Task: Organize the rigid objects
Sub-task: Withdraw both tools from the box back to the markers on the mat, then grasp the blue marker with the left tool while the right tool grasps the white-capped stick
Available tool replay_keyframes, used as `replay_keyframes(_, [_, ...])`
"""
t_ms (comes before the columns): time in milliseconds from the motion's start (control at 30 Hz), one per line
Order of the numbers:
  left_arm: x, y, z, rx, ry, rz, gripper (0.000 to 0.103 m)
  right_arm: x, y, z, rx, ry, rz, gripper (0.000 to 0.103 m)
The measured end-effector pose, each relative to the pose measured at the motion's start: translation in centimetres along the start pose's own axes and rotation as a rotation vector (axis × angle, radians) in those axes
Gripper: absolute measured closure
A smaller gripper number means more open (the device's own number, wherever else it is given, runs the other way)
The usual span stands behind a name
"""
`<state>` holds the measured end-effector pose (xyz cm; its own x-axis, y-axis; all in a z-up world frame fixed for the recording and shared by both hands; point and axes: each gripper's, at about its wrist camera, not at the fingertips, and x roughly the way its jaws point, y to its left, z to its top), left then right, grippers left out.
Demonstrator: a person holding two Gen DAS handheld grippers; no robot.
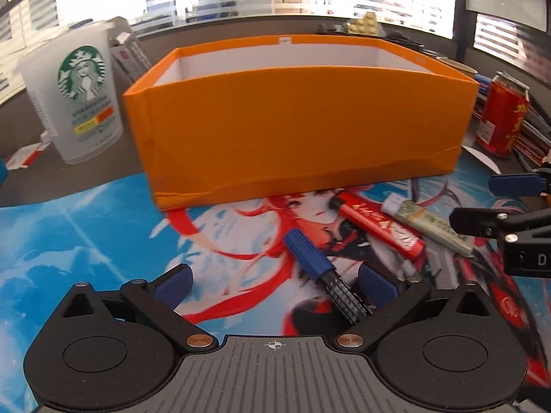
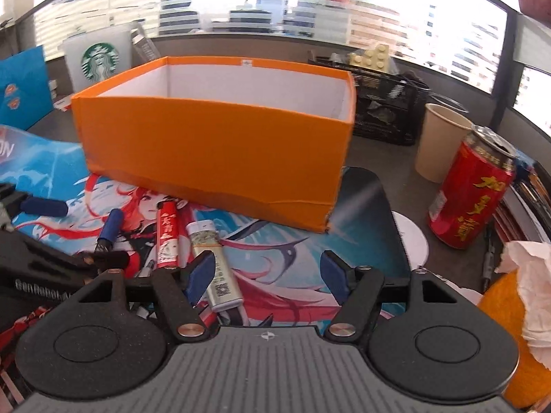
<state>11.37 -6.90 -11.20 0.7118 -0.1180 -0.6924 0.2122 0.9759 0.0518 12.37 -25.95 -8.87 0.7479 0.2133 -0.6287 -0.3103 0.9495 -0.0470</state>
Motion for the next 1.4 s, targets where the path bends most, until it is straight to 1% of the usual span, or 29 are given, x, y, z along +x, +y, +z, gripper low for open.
replay_keyframes(133, [-0.7,1.4,-0.6,0.003,-0.004,0.013,0.000,0.5,0.4,-0.3,-0.024,0.013,0.031,0.039])
replay_keyframes(233, [-0.9,3.3,-0.8,-0.034,0.009,0.001,0.000,0.8,0.7,-0.5,-0.025,0.014,0.055,0.039])
replay_keyframes(300, [-1.1,4.3,-0.9,-0.049,0.008,0.020,0.000,1.1,0.8,-0.6,-0.028,0.013,0.067,0.039])
replay_keyframes(400, [-1.4,5.4,-0.8,-0.063,0.021,0.026,0.000,1.8,1.1,-0.7,-0.039,0.020,0.080,0.038])
replay_keyframes(500, [-1.6,5.5,-1.0,-0.065,0.021,0.025,0.000,2.3,0.9,-0.6,-0.011,0.006,0.100,0.037])
replay_keyframes(633, [-1.7,4.8,-1.4,-0.061,0.004,0.006,0.002,2.6,1.1,-0.5,-0.012,-0.005,0.104,0.036])
replay_keyframes(700, [-2.0,4.3,-1.8,-0.060,-0.019,0.011,0.006,2.7,1.1,-0.6,-0.008,-0.013,0.099,0.036])
replay_keyframes(733, [-2.3,4.0,-2.0,-0.062,-0.031,0.014,0.011,2.6,1.2,-0.7,-0.008,-0.017,0.094,0.037])
replay_keyframes(767, [-2.5,3.7,-2.1,-0.059,-0.043,0.014,0.018,2.6,1.3,-0.7,-0.009,-0.021,0.090,0.038])
replay_keyframes(800, [-2.7,3.4,-2.2,-0.054,-0.053,0.010,0.023,2.6,1.3,-0.8,-0.005,-0.023,0.090,0.041])
replay_keyframes(833, [-2.9,3.1,-2.3,-0.049,-0.062,0.007,0.031,2.5,1.4,-0.8,-0.003,-0.026,0.084,0.049])
replay_keyframes(867, [-3.0,2.8,-2.4,-0.044,-0.068,0.005,0.040,2.4,1.5,-0.8,-0.002,-0.029,0.080,0.052])
replay_keyframes(900, [-3.1,2.6,-2.4,-0.040,-0.073,0.000,0.045,2.4,1.6,-0.8,-0.001,-0.030,0.078,0.059])
replay_keyframes(933, [-3.2,2.4,-2.4,-0.035,-0.079,-0.007,0.053,2.3,1.8,-0.8,-0.004,-0.031,0.076,0.065])
replay_keyframes(967, [-3.3,2.2,-2.5,-0.031,-0.086,-0.013,0.061,2.2,1.9,-0.8,-0.005,-0.031,0.078,0.068])
replay_keyframes(1000, [-3.3,2.1,-2.6,-0.028,-0.093,-0.019,0.065,2.2,2.0,-0.8,-0.004,-0.031,0.074,0.073])
replay_keyframes(1033, [-3.3,2.0,-2.6,-0.024,-0.099,-0.018,0.078,2.1,2.2,-0.8,-0.010,-0.032,0.070,0.076])
replay_keyframes(1067, [-3.4,1.8,-2.6,-0.022,-0.104,-0.016,0.086,2.1,2.4,-0.9,-0.017,-0.034,0.068,0.077])
replay_keyframes(1133, [-3.4,1.8,-2.6,-0.030,-0.105,-0.023,0.093,2.0,2.5,-0.9,-0.011,-0.031,0.059,0.078])
replay_keyframes(1267, [-3.6,2.7,-2.5,-0.086,-0.093,-0.059,0.093,1.8,2.6,-0.9,0.013,-0.027,0.051,0.081])
replay_keyframes(1400, [-3.9,3.1,-2.5,-0.097,-0.086,-0.054,0.093,1.6,2.3,-1.1,0.040,-0.025,0.064,0.082])
